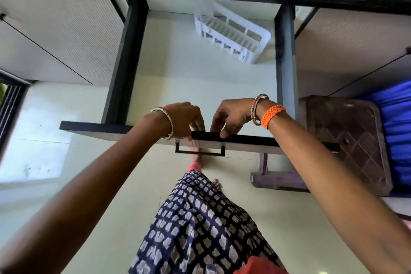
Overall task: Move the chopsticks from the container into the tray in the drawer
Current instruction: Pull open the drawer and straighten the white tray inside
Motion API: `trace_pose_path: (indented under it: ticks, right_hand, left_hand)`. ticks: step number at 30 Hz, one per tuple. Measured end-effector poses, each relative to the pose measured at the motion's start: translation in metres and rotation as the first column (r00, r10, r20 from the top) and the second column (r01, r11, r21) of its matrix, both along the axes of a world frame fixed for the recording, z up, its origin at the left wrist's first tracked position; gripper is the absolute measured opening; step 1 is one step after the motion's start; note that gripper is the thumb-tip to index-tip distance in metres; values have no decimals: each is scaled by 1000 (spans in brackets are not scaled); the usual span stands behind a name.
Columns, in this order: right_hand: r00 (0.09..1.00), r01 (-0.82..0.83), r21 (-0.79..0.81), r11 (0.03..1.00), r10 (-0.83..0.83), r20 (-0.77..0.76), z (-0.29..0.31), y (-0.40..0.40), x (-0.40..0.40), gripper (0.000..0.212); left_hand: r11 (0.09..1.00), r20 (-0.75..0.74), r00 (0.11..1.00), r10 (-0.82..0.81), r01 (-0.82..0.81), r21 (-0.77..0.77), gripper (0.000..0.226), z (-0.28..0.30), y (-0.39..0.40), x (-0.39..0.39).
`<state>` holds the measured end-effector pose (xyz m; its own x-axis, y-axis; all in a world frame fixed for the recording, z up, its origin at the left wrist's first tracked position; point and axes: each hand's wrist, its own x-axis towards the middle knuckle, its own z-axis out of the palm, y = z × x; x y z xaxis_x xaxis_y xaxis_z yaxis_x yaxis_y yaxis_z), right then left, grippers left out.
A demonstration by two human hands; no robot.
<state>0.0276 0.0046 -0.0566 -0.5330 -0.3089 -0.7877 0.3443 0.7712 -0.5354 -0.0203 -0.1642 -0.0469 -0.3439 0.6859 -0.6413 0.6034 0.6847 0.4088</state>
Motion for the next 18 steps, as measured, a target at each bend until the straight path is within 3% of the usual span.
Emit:
trace_pose_path:
  ticks: [4, 8, 11, 13, 14, 16, 18]
  right_hand:
    - [994, -54, 8, 998, 54, 90, -4, -17, 19, 32]
    - [999, -20, 17, 1000, 19, 41, -1, -18, 28, 31]
    - [998, -36, -34, 999, 38, 57, 5, -14, 29, 30]
    - [992, 29, -8, 1000, -29, -120, 4, -3, 19, 30]
    - [960, 104, 32, 994, -92, -266, 1, 6, 9, 31]
    - [830, 308, 80, 948, -227, -509, -7, 26, -16, 36]
    - [733, 454, 115, 883, -297, -612, -18, 49, -46, 43]
  left_hand:
    - [997, 7, 998, -66, 66, -40, 48, -1, -10, 26]
    - [998, -77, 996, -53, 51, -22, 45, 1, -19, 34]
    - [1000, 125, 992, -5, 8, -21, 34, 2, -20, 21]
    - [995, 268, 959, 88, -99, 27, 27, -1, -12, -1]
    - [981, 233, 963, 136, -164, 103, 27, -5, -5, -17]
    - [921, -10, 967, 254, -239, 307, 35, -22, 14, -58]
    - [877, -199, 907, 372, -272, 397, 46, -39, 37, -99]
